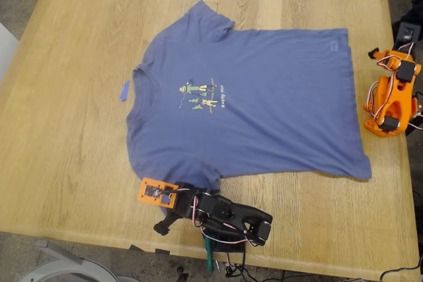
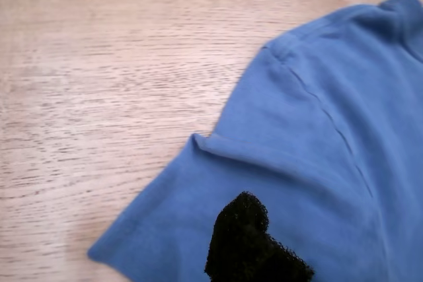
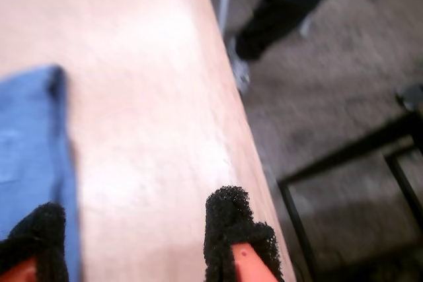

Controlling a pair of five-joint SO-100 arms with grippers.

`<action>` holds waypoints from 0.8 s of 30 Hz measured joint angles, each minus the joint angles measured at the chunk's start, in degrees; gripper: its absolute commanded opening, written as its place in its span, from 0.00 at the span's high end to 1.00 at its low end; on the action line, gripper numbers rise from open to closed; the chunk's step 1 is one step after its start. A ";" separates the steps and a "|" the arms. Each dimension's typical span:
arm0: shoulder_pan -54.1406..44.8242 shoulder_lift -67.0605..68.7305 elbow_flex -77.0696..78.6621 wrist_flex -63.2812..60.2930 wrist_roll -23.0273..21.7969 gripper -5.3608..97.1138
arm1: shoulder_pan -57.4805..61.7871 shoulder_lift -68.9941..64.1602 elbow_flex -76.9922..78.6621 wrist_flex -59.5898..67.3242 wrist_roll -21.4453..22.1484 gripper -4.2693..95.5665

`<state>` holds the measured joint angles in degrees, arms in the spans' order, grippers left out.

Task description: Fold a T-shirt

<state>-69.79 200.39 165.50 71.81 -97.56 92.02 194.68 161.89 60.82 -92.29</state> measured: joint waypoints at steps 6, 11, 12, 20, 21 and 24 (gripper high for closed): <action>1.58 -5.62 -16.08 9.32 1.93 0.39 | -10.72 0.35 -16.08 10.90 2.02 0.61; 7.03 -20.13 -37.97 19.42 2.37 0.39 | -23.03 -2.72 -34.72 27.95 2.55 0.61; 9.05 -23.20 -42.80 21.97 2.55 0.39 | -26.10 -3.78 -38.50 30.85 2.55 0.61; 24.79 -39.73 -70.22 31.03 3.52 0.38 | -50.54 -22.32 -60.91 36.12 -0.18 0.62; 26.54 -41.22 -71.72 31.38 3.69 0.38 | -53.88 -24.79 -62.67 36.12 -0.53 0.62; 32.96 -45.18 -75.32 32.17 3.69 0.36 | -64.69 -32.17 -68.03 36.39 -1.49 0.62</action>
<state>-36.83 155.21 90.18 103.97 -93.87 27.33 162.51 93.87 97.21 -93.78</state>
